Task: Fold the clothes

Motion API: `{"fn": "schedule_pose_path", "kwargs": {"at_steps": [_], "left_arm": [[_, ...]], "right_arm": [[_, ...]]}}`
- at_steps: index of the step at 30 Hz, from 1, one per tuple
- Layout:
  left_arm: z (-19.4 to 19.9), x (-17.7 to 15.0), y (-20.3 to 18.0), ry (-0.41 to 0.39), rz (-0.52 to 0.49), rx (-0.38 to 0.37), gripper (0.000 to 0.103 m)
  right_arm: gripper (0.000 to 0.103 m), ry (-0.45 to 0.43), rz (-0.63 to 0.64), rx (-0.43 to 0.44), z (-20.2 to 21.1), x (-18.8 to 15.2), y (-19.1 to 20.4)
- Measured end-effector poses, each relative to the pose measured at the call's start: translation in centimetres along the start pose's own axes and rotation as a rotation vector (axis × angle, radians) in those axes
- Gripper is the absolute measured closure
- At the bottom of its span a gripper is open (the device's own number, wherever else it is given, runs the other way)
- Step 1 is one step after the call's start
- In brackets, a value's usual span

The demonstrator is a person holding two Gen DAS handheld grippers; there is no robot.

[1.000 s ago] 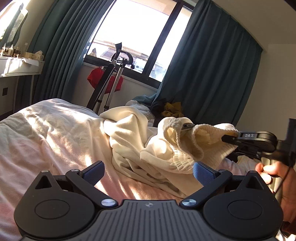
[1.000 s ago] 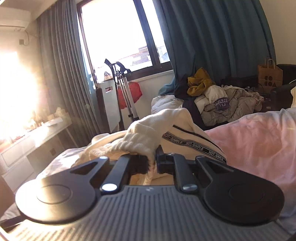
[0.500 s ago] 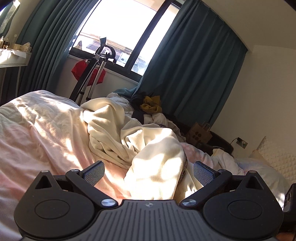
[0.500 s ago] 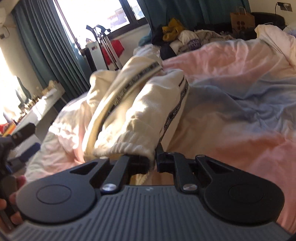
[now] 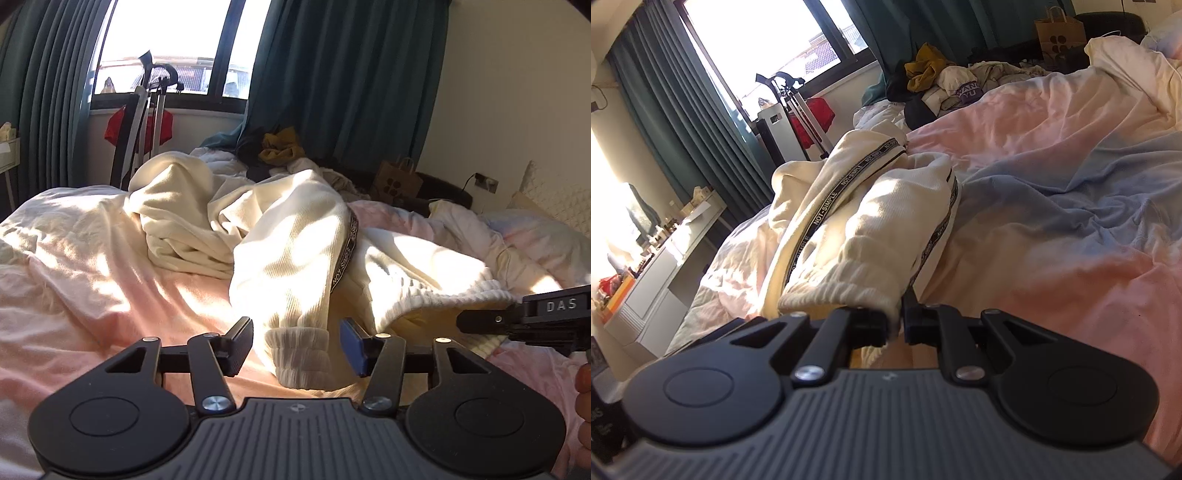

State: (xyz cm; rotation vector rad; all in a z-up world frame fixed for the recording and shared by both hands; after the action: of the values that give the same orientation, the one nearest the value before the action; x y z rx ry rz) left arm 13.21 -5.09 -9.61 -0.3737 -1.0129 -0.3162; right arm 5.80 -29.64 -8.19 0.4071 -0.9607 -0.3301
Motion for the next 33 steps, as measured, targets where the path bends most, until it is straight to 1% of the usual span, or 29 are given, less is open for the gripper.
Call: {"fn": "schedule_pose_path", "kwargs": {"at_steps": [3,4,6,7,9,10,12,13,17,19,20,21,22,25,28,31,33], "left_arm": [[-1.7,-0.3,-0.4,0.027,-0.037,0.026,0.049],[-2.2,-0.4,-0.7,0.035,-0.055,0.038,0.045],[-3.2,-0.6,-1.1,0.053,-0.076,0.05,0.047],[-3.7,-0.7,-1.4,0.062,-0.085,0.054,0.054],[-4.2,-0.6,-1.4,0.068,-0.077,0.072,0.063],[-4.0,-0.2,-1.2,0.056,-0.065,0.085,0.073],[-3.3,1.1,-0.5,0.021,-0.019,0.111,0.081],[-2.5,2.2,0.3,-0.011,0.027,0.121,0.083],[2.1,7.4,4.7,-0.17,0.204,0.153,0.087],[4.6,10.1,7.5,-0.24,0.262,0.171,0.087],[5.8,11.3,9.1,-0.266,0.281,0.18,0.087],[7.0,12.4,10.7,-0.291,0.296,0.19,0.088],[8.3,13.6,12.3,-0.316,0.312,0.201,0.088],[11.9,16.9,17.2,-0.388,0.352,0.237,0.088],[13.6,18.9,22.4,-0.412,0.367,0.301,0.088],[15.0,20.6,27.8,-0.423,0.38,0.372,0.088],[14.9,21.0,32.0,-0.406,0.381,0.436,0.088]], "right_arm": [[0.091,-0.011,0.033,0.003,-0.1,0.2,0.1],[0.091,-0.018,0.052,-0.005,-0.3,0.2,0.0],[0.091,-0.032,0.091,-0.022,-0.8,0.3,0.0],[0.091,-0.039,0.11,-0.03,-1.0,0.3,-0.1],[0.091,-0.037,0.14,-0.047,-1.8,0.1,-0.3],[0.091,-0.038,0.16,-0.059,-2.0,0.0,-0.4],[0.091,-0.052,0.197,-0.072,-2.2,0.0,-0.5],[0.091,-0.064,0.207,-0.068,-2.1,0.1,-0.4],[0.091,-0.101,0.263,-0.027,-1.6,0.1,1.1],[0.091,-0.134,0.286,0.061,-0.4,0.1,2.9],[0.091,-0.157,0.329,0.1,0.4,0.2,4.4],[0.091,-0.192,0.407,0.113,1.3,0.4,6.4],[0.091,-0.227,0.455,0.141,2.2,0.6,8.2],[0.091,-0.274,0.468,0.294,4.1,1.5,13.3],[0.091,-0.259,0.475,0.412,3.9,1.3,18.7],[0.091,-0.218,0.511,0.536,2.3,-0.7,24.7],[0.091,-0.177,0.527,0.617,0.8,-2.8,28.2]]}}
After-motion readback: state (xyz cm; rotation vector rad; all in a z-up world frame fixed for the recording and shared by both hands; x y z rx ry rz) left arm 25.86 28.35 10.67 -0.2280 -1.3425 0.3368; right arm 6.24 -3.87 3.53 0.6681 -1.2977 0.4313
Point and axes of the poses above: each gripper's, at about its wrist camera, not at the fingertips, and z roughly against the way its jaws point, y to its left, x to its top, the point moved 6 cm from there along -z, roughly the way its jaws point
